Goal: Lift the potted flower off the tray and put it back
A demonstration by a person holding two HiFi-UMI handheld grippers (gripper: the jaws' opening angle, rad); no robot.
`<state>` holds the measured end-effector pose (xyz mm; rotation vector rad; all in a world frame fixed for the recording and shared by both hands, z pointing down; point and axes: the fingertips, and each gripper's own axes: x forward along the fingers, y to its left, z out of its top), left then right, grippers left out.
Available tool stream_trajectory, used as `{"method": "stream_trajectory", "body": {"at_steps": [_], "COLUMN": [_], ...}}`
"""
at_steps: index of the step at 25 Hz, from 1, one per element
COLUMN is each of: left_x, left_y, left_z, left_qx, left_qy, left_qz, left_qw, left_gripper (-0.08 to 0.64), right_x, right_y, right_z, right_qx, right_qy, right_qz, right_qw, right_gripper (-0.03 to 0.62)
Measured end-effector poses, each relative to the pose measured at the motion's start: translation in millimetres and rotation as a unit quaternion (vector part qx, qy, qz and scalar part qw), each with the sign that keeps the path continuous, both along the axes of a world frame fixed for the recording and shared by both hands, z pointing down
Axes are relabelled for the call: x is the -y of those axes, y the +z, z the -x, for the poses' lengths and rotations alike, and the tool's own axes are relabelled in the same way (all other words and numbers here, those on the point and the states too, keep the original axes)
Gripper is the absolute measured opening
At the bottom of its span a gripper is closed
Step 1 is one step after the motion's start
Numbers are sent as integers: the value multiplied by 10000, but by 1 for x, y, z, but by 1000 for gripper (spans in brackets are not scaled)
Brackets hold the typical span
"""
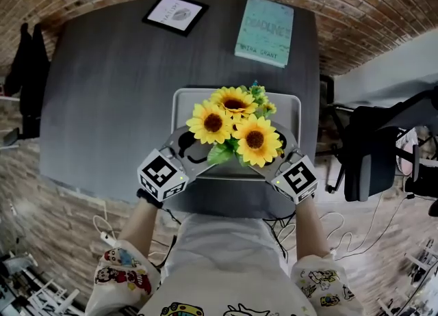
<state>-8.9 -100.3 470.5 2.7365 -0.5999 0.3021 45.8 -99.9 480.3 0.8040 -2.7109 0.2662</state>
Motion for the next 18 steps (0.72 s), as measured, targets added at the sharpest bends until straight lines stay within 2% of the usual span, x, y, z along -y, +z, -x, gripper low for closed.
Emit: {"method": "stream_trajectory", "body": {"at_steps": [10,18], "left_x": [-7,-26], "left_y": [-48,-94], "left_z": [-5,-2], "left_qx": [-8,-38], "left_qy": [-12,-55], "left_qz": [-417,-575], "left_qw": [9991,9983], "left_gripper": [342,342], "right_x": [-7,-24], "right_y": [-47,-95], "right_z": [-5,-3], "right_qx": [122,54], "right_qy": [29,23], "right_qz": [-360,-703], "right_qw": [9993,9975], "right_gripper": [396,396]}}
